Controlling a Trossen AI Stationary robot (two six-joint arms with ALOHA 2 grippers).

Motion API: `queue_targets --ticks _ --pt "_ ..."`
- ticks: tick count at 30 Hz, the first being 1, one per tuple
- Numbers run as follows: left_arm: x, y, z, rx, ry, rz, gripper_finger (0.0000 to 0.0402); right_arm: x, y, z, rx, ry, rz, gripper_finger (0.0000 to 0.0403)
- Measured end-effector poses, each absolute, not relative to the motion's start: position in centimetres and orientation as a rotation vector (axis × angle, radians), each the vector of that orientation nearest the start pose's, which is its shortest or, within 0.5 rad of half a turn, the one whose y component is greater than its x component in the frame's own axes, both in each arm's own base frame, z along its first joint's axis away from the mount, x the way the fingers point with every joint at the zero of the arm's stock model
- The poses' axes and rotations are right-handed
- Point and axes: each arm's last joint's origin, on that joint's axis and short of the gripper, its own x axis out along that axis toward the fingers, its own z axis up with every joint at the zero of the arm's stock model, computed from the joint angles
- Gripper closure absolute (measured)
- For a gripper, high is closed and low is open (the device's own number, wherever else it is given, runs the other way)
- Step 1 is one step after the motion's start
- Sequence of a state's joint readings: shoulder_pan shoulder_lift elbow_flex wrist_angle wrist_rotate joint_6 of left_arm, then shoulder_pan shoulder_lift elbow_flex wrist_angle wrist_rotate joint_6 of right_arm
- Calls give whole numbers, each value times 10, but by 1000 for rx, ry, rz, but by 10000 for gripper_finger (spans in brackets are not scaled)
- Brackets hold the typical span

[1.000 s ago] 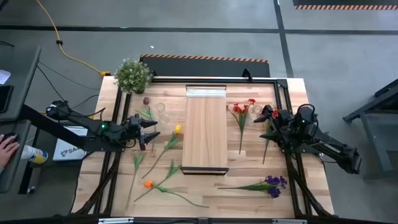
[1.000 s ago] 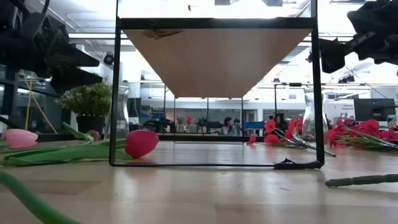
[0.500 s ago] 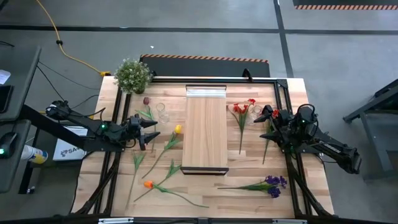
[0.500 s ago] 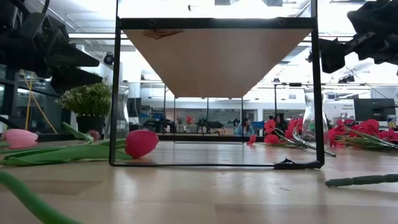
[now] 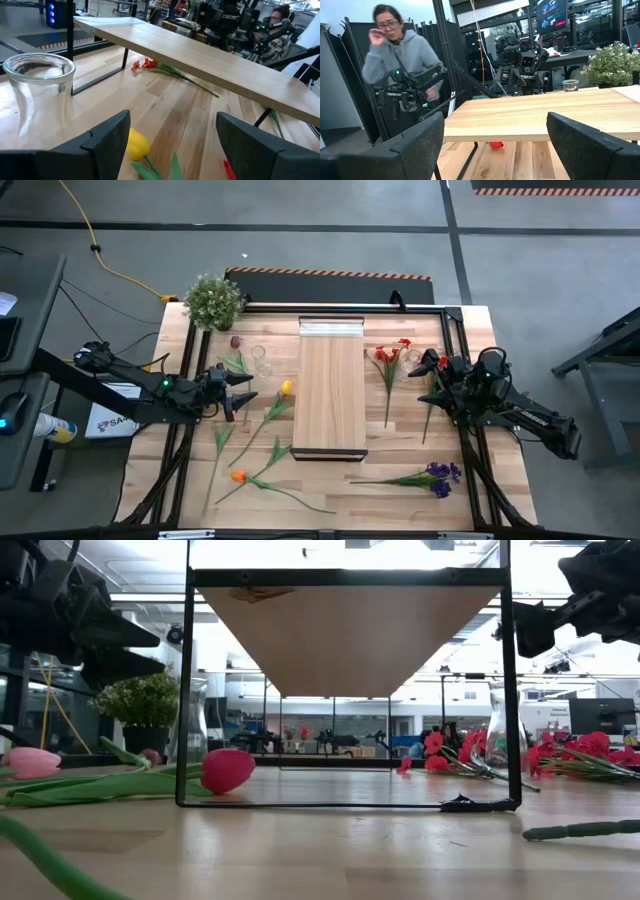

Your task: Pick and place flowers into a vace then onto a shelf

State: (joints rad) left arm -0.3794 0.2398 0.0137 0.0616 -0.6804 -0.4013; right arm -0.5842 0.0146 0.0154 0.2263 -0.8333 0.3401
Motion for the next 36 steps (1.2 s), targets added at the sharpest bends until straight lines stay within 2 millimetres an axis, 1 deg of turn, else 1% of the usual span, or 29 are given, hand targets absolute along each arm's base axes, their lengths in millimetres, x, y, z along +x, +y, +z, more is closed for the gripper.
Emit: queue_targets --ticks 28,32,36 --pt "104 -22 155 -318 80 324 76 83 -30 187 189 -129 274 65" --pt "104 -23 155 -435 65 300 76 84 -30 187 181 -130 273 65" --pt "106 -24 163 -662 -20 248 76 84 -30 188 151 -149 239 65"
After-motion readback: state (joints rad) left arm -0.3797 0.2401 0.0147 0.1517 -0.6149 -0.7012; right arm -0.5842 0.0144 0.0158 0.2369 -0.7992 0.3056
